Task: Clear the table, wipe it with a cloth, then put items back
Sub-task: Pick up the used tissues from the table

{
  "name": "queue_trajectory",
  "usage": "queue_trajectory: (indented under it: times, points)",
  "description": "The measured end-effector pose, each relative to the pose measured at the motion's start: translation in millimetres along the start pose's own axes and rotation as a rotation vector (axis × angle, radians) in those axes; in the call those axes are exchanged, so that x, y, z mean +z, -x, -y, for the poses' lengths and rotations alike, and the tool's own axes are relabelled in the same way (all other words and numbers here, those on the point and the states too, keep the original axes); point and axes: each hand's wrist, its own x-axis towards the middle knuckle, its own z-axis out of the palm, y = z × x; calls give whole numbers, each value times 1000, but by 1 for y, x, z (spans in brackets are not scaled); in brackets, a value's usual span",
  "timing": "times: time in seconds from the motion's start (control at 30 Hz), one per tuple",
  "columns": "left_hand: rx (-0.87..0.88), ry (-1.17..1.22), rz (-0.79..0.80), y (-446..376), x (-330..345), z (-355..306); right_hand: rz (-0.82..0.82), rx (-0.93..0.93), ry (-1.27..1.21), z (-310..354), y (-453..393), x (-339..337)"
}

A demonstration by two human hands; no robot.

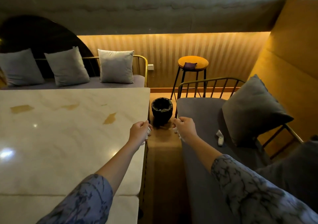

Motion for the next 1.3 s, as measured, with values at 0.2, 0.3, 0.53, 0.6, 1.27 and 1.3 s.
queue_trajectory:
  times: [0.2,0.3,0.53,0.6,1.27,1.3]
  points:
    - [-59,47,10,-121,40,-23,8,38,-18,5,-134,2]
    - [-83,51,1,-187,61,-43,-8,59,0,9,-211,4]
    - [-199,104,21,-343,97,-101,32,130,16,44,-385,7]
    - [-262,145,31,-381,105,-115,55,152,-6,53,-424,12]
    - [-756,544,108,-772,205,-95,81,695,-9,2,-798,84]
    - [-776,520,102,-796,212,-74,83,722,-15,-1,-813,88]
